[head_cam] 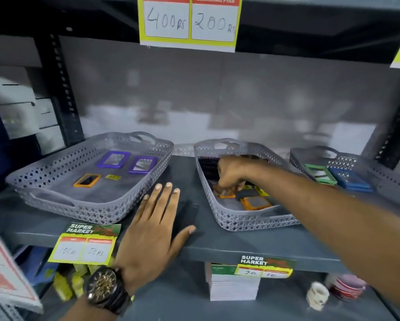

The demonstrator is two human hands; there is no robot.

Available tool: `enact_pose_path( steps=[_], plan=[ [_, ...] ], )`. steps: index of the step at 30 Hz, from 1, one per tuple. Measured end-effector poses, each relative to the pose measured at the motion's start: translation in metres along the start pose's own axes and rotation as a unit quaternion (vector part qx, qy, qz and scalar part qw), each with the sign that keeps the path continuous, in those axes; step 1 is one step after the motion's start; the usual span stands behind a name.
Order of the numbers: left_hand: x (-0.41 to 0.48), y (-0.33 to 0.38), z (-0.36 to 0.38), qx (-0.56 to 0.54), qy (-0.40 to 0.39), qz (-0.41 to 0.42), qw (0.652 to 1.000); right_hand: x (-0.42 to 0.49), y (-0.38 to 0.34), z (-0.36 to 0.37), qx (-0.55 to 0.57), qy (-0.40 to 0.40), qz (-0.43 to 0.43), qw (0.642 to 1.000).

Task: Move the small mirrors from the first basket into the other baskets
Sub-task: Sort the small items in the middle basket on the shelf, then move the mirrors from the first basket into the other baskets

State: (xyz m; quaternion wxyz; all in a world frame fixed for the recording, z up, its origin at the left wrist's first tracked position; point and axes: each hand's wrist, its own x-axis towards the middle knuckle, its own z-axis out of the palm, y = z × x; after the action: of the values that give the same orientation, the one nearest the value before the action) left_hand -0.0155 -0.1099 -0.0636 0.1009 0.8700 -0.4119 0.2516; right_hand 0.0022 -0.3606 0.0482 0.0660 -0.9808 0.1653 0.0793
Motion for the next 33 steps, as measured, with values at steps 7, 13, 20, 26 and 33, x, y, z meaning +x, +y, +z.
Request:
enact_pose_path(
  steps=[7, 13, 20, 26, 33],
  plan=[
    [-0.007, 0.003, -0.003, -0.009, -0.02, -0.026, 0.999, -0.001, -0.012, -0.044, -0.021, 0.138, -0.06, 0.988],
    [-0.007, 0.005, -0.005, -0.019, -0.059, -0.053, 0.997, 0.003, -0.042, -0.056, -0.048, 0.116, -0.265, 0.956],
    [-0.002, 0.004, 0.0, -0.029, -0.075, -0.073, 0.994, 0.034, -0.088, -0.049, -0.056, 0.096, -0.39, 0.914],
    [0.005, 0.002, 0.001, -0.03, -0.077, -0.081, 0.993, 0.071, -0.154, -0.035, -0.013, 0.041, -0.488, 0.872],
    [0.004, 0.001, -0.002, -0.015, -0.082, -0.083, 0.993, 0.11, -0.224, -0.012, -0.015, -0.057, -0.568, 0.821]
  ],
)
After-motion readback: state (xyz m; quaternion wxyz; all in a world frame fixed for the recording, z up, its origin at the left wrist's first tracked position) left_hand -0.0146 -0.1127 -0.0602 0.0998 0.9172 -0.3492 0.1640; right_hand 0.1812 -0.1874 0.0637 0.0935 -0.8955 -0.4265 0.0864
